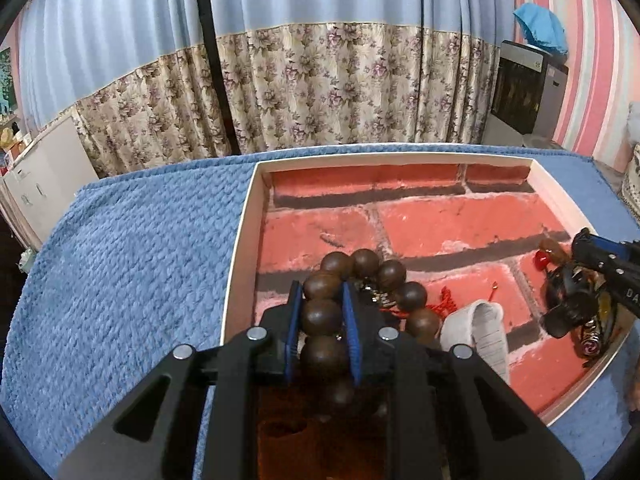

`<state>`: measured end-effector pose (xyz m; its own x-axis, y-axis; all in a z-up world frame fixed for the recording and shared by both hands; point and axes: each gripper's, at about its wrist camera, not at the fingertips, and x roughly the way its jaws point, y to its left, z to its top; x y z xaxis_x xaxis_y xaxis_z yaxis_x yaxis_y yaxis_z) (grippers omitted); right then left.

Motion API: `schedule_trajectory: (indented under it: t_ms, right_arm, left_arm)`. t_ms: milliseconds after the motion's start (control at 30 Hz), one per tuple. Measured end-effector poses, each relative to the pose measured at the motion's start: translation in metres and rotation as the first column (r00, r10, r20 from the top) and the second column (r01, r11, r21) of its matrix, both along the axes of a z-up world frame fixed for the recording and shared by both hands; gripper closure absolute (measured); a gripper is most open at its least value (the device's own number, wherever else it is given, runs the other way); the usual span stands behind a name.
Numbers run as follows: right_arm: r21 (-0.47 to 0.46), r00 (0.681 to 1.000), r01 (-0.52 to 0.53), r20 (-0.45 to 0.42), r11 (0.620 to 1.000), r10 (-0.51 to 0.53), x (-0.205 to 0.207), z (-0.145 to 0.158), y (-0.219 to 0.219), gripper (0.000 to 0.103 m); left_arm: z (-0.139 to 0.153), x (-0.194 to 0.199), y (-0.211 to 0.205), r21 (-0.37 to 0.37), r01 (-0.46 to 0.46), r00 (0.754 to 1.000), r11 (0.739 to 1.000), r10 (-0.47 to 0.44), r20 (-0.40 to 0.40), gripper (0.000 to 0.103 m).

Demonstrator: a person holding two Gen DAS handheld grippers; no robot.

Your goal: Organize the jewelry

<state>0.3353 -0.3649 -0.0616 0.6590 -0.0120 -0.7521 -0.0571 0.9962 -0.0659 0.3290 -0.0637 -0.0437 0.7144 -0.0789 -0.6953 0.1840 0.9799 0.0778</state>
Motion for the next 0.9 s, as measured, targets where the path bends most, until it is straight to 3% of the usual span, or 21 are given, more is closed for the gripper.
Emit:
schedule_trajectory:
  t_ms: [167, 267, 333, 567, 667, 767, 833, 900]
  right_arm:
    - [0.002, 1.0, 0.012, 0.022, 1.0, -0.012, -0.006, 0.0, -0.001, 0.066]
    - [0.005, 0.999, 0.01, 0.035, 1.0, -0.01, -0.011, 0.006, -0.002, 0.058]
    - [0.007, 0.999, 0.009, 0.048, 1.0, -0.009, -0.015, 0.012, -0.003, 0.052]
    - [0.025, 0.996, 0.016, 0.091, 1.0, -0.018, -0.038, 0.035, -0.009, 0.048]
    - [0.032, 0.993, 0.011, 0.121, 0.999, -0.015, -0.054, 0.049, -0.009, 0.046]
    - [0.033, 0.987, 0.002, 0.161, 0.999, -0.007, -0.079, 0.062, -0.005, 0.034]
    - [0.028, 0.981, 0.001, 0.192, 1.0, -0.006, -0.099, 0.067, -0.002, 0.022]
    - [0.029, 0.973, -0.001, 0.233, 1.0, -0.005, -0.125, 0.073, 0.003, 0.011]
  left_arm:
    - [-0.001, -0.002, 0.0, 0.004, -0.007, 1.0, 1.0, 0.007, 0.002, 0.067]
    - [0.006, -0.008, 0.002, -0.009, -0.012, 1.0, 1.0, 0.012, 0.028, 0.054]
    - [0.012, -0.011, 0.002, -0.019, -0.012, 0.999, 1.0, 0.013, 0.038, 0.052]
    - [0.036, -0.032, 0.007, -0.066, -0.01, 0.997, 0.998, 0.015, 0.077, 0.051]
    - [0.049, -0.049, 0.009, -0.076, -0.006, 0.993, 0.997, 0.015, 0.118, 0.038]
    - [0.061, -0.075, 0.013, -0.081, -0.003, 0.985, 0.997, 0.017, 0.174, 0.035]
    - [0.068, -0.095, 0.019, -0.096, -0.01, 0.976, 0.995, 0.03, 0.214, 0.02]
    - [0.074, -0.121, 0.024, -0.097, -0.014, 0.965, 0.995, 0.039, 0.259, 0.016]
